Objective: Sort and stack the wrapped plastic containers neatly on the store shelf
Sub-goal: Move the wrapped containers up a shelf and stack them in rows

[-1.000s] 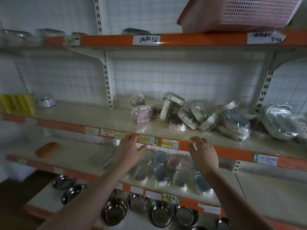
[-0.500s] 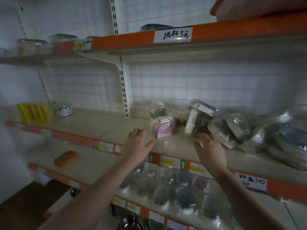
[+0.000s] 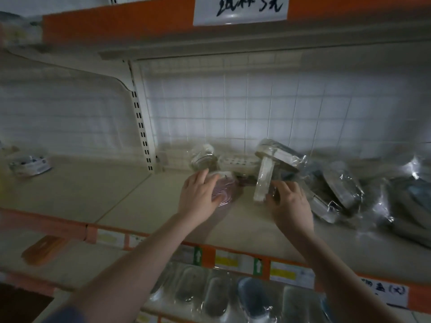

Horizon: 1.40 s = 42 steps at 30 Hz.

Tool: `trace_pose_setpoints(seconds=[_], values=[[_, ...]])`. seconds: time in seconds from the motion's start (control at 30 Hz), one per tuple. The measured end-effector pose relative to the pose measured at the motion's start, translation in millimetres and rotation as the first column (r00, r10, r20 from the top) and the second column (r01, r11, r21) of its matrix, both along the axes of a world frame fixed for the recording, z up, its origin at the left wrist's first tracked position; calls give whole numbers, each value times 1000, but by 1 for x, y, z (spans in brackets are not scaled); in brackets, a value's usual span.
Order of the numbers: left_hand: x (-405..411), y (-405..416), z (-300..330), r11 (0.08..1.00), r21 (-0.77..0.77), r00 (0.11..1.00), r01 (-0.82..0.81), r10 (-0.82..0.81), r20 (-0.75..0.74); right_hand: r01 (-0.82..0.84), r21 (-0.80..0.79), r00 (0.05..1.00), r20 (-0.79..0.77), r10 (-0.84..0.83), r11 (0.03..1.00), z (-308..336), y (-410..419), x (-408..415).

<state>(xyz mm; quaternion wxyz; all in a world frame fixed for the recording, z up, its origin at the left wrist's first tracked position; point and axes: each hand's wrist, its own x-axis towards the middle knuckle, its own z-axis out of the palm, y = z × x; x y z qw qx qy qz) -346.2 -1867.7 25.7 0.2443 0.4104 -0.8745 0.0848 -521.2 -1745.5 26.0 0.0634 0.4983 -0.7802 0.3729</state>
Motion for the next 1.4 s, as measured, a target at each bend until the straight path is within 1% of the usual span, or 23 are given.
trace_pose_setpoints(seconds=[0.07, 0.2, 0.33, 0.43, 0.47, 0.5, 0.57, 0.6, 0.63, 0.7, 0.8, 0.87, 0.93, 1.0, 1.07, 1.2, 1.3, 1.4], values=[[-5, -11, -1, 999, 13, 999, -33, 33, 41, 58, 14, 998, 21, -58, 998, 1, -2, -4], [-8, -32, -1, 997, 25, 995, -71, 69, 69, 132, 33, 989, 55, -134, 991, 5, -7, -6], [-3, -46, 2, 997, 27, 989, -76, 72, 132, 150, 61, 988, 28, -152, 987, 6, -15, -5], [2, -54, 8, 996, 73, 989, -57, 47, 141, 149, 86, 988, 27, -151, 985, 8, -26, 1], [5, -58, 10, 992, 119, 994, -51, 38, 106, 147, 92, 987, 45, -152, 985, 9, -31, 4], [9, -64, 11, 979, 199, 999, -35, 27, 40, 146, 96, 986, 66, -153, 985, 9, -36, 6], [19, -72, 14, 904, 428, 997, 11, 26, -79, 142, 98, 983, 100, -152, 985, 8, -45, 10], [24, -75, 16, 851, 524, 994, 29, 32, -106, 141, 95, 981, 118, -152, 985, 7, -49, 11], [30, -78, 16, 810, 585, 993, 38, 35, -113, 145, 90, 978, 134, -157, 985, 5, -53, 12], [39, -81, 12, 770, 637, 994, 46, 29, -106, 160, 87, 972, 161, -172, 983, 2, -60, 13], [48, -85, 4, 763, 645, 994, 36, 42, -105, 185, 68, 961, 195, -195, 980, -5, -67, 13], [51, -84, 1, 758, 651, 992, 47, 41, -119, 213, 28, 954, 208, -214, 977, -9, -70, 13], [53, -83, -2, 747, 661, 991, 70, 24, -132, 235, -1, 954, 194, -231, 972, -12, -70, 13], [55, -82, -5, 745, 659, 989, 98, 2, -149, 232, -7, 962, 147, -229, 973, -15, -69, 13], [55, -83, -8, 764, 634, 985, 118, -9, -171, 213, -18, 973, 90, -211, 977, -20, -66, 13], [49, -82, -13, 868, 467, 978, 167, -86, -188, 140, -26, 990, -19, -140, 990, -28, -55, 17], [44, -77, -14, 885, 441, 982, 150, -83, -169, 53, -18, 999, -7, -53, 998, -26, -48, 18], [44, -72, -15, 879, 465, 991, 104, -55, -119, 2, -24, 999, 40, -1, 1000, -24, -51, 15]])
